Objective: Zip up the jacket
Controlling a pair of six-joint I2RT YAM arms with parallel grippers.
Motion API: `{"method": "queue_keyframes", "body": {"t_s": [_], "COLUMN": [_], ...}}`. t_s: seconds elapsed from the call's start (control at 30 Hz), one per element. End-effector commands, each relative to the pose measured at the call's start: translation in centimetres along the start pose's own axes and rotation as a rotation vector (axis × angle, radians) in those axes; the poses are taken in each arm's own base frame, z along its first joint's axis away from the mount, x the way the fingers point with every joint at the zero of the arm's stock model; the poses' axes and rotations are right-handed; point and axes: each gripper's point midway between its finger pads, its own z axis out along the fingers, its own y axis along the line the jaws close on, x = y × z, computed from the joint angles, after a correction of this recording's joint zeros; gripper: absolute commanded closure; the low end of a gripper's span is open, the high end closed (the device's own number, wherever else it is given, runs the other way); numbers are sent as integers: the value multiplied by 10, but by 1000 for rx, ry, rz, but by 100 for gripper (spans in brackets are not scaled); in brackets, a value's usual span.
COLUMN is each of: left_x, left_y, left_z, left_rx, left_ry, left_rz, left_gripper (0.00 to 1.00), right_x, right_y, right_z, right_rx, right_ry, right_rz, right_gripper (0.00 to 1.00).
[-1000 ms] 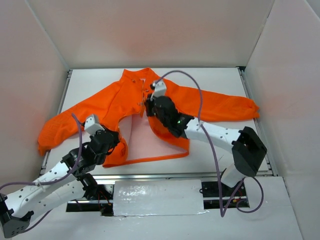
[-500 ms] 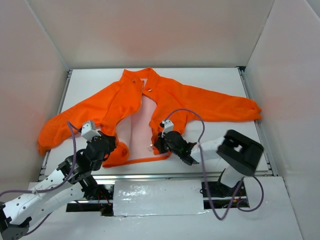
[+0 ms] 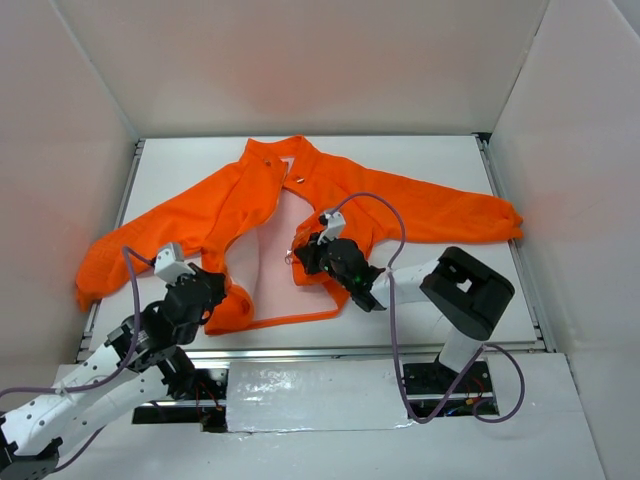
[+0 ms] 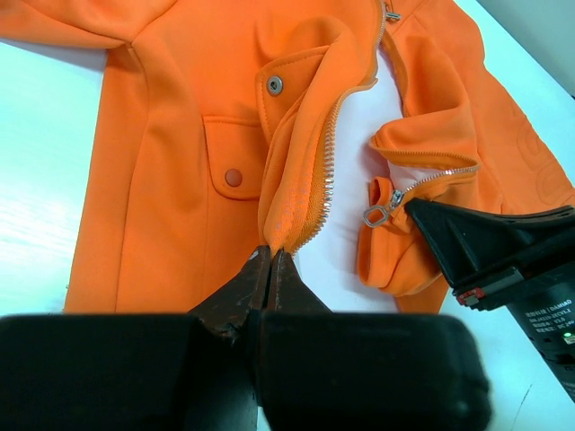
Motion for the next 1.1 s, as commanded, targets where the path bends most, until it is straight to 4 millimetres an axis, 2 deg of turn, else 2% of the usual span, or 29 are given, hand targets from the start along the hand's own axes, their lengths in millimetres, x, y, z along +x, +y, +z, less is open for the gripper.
{"method": "queue_keyframes", "body": {"t_s": [0.0,0.17,0.2,0.27,0.3,0.33,0.43,0.47,0.53,0.57,0.6,0.63,0.67,0.7,0.9,1.07], "left_x": [-14,-15,-16,-17,-17,-15,-18,-19,-21,-18,-25,-23,-19,-27,-8,-3], "left_y": [-4,-5,-5,-9,-12,-18,-44,-61,-78,-88,-103,-110,-118,-131,-156,-170], "left_z": [-4,-4,-5,-5,-5,-5,-6,-9,-13,-15,-20,-19,-21,-24,-5,-1], "left_rx": [10,10,10,22,37,64,187,267,347,401,462,490,532,577,589,638], "left_ry": [-39,-39,-41,-42,-41,-27,-35,-33,-37,-23,-47,-42,-25,-51,7,11], "left_rz": [-2,1,0,-1,7,13,38,42,47,74,55,66,90,66,82,52], "left_gripper": [100,100,100,100,100,100,100,100,100,100,100,100,100,100,100,100], "right_x": [-29,-40,-37,-53,-48,-68,-73,-66,-71,-63,-58,-61,-56,-54,-61,-65], "right_y": [5,7,3,11,6,18,37,40,59,60,73,80,82,85,96,93], "right_z": [7,7,3,-8,-17,-27,-51,-59,-77,-84,-95,-103,-110,-114,-141,-142], "right_rx": [-26,-36,-29,-63,-65,-117,-238,-268,-364,-393,-484,-527,-556,-578,-629,-601], "right_ry": [-122,-166,-171,-262,-279,-372,-404,-393,-418,-400,-385,-394,-377,-368,-400,-405], "right_rz": [-13,-56,-59,-52,-67,-52,-62,-77,-99,-115,-140,-152,-155,-156,-121,-94], "right_gripper": [100,100,100,100,100,100,100,100,100,100,100,100,100,100,100,100]}}
